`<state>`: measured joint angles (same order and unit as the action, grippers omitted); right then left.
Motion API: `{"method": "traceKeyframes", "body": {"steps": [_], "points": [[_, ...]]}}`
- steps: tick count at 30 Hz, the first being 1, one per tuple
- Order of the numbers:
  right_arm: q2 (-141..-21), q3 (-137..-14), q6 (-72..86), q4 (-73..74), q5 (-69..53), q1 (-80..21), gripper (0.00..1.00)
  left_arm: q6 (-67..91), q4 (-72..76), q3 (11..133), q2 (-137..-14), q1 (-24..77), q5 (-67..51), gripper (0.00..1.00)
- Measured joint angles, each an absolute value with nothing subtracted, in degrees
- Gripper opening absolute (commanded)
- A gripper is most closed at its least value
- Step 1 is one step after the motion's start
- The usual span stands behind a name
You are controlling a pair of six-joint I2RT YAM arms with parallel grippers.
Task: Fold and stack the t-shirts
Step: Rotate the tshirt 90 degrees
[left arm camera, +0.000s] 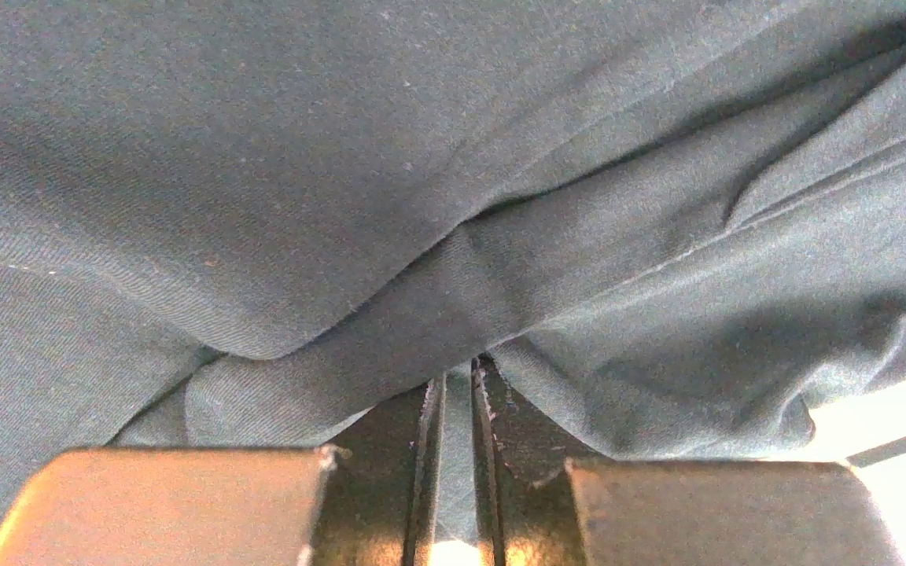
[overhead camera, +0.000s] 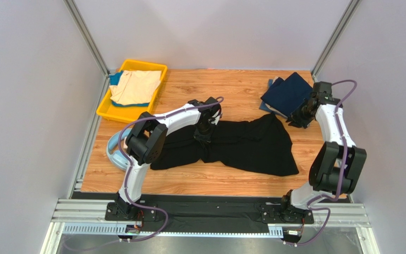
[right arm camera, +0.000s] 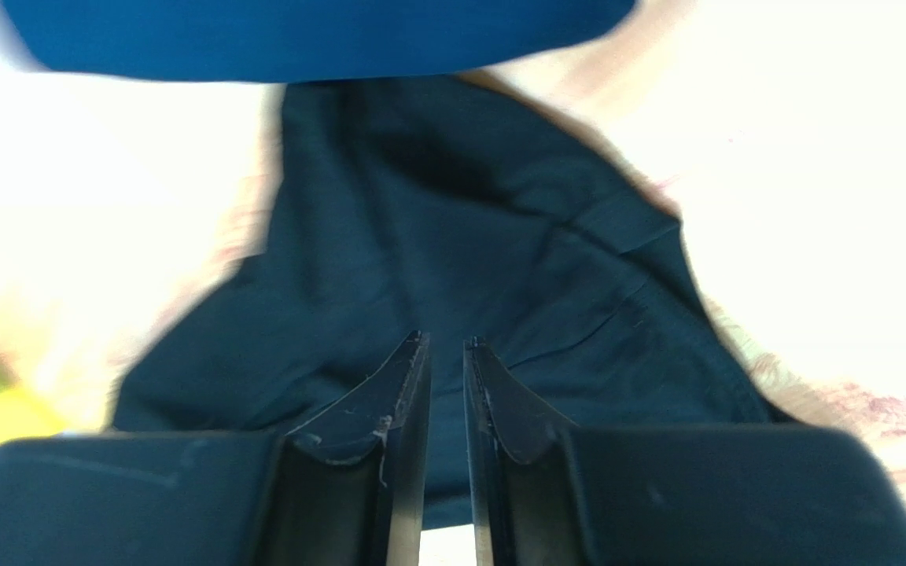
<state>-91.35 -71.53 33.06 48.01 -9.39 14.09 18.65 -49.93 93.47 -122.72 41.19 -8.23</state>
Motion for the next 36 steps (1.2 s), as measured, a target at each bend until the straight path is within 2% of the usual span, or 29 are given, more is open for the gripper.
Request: {"method": "traceKeyframes", "body": {"steps": [3,6,11,14,18,24,26,27,29,36], "points": [[-86.7,-73.7,32.8,48.9,-10.5,14.1,0.25,18.0,-50.2,93.5,-122.5,41.3,-8.5,0.21],[-84.0,-74.0,32.5,49.3,-11.7,13.5,0.25,17.4,-50.7,92.9,-120.7,41.3,-8.0,0.25],[-86.1,-70.5,31.6,48.8,-11.6,9.5,0.25,17.2,-52.0,91.6,-111.9,41.0,-6.3,0.26],[-89.7,-67.9,31.2,48.8,-11.0,6.9,0.24,17.2,-51.8,90.5,-106.0,40.4,-5.3,0.24],[-95.1,-65.9,30.5,48.8,-9.6,4.4,0.24,17.2,-50.7,85.5,-101.2,39.7,-2.7,0.15],[-99.1,-65.5,29.9,48.3,-7.8,3.0,0.24,18.2,-48.1,71.9,-104.3,39.2,-1.5,0.12],[-100.0,-65.4,29.7,48.1,-7.2,2.7,0.24,19.1,-47.5,68.8,-105.8,39.2,-1.4,0.08],[-100.3,-65.3,29.6,47.8,-6.9,2.4,0.19,19.5,-47.9,68.5,-106.2,39.2,-1.6,0.0],[-101.0,-65.2,29.4,47.7,-6.3,2.0,0.02,20.5,-47.7,68.4,-106.2,39.2,-1.7,0.0],[-104.5,-66.2,28.9,48.2,-5.8,1.6,0.0,23.5,-45.9,66.4,-104.7,39.2,-2.3,0.0]]}}
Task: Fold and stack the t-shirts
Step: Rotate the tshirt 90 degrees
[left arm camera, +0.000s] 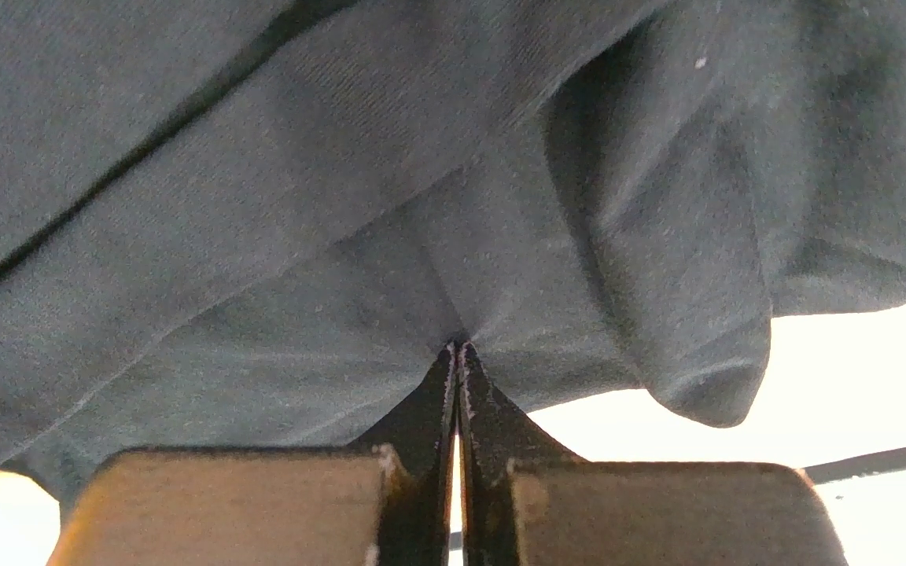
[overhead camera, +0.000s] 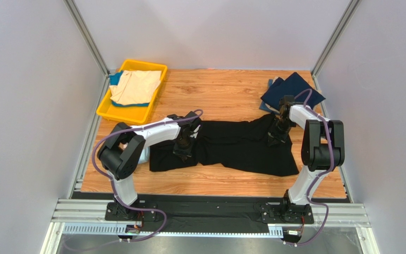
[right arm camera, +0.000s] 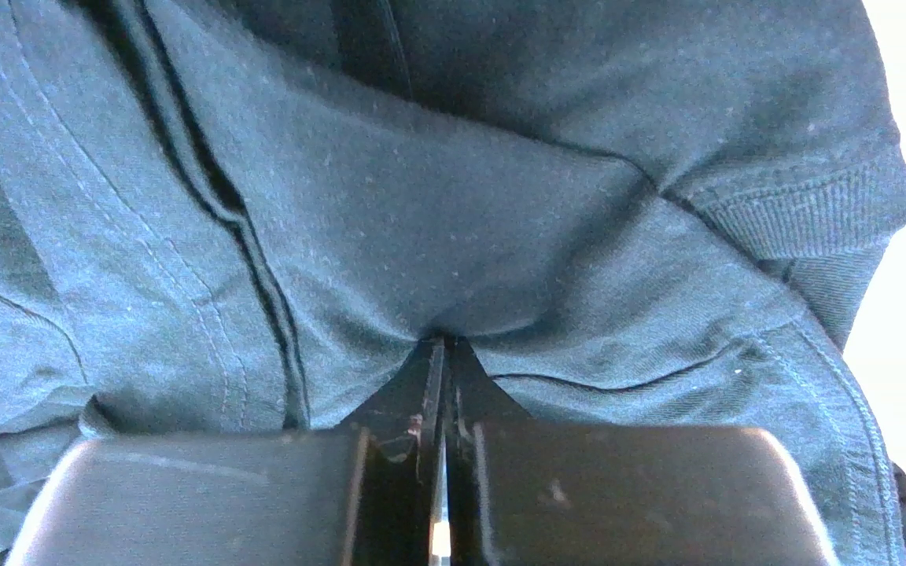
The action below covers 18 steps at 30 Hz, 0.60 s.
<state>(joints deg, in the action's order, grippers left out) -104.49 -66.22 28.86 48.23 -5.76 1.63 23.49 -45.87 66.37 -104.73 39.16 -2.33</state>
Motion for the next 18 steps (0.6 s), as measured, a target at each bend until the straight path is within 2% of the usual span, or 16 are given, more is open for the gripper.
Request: {"method": "traceKeyframes", "body": {"steps": [9,18], "points": [[-112.2,-76.7,27.3,53.6,-6.2,-2.7,0.0,28.2,-40.3,53.9,-95.0,41.8,-4.8,0.0],[-125.2,-96.6,25.9,57.2,-10.8,-9.8,0.0,31.2,-41.1,52.1,-93.7,48.9,-6.7,0.0]]}}
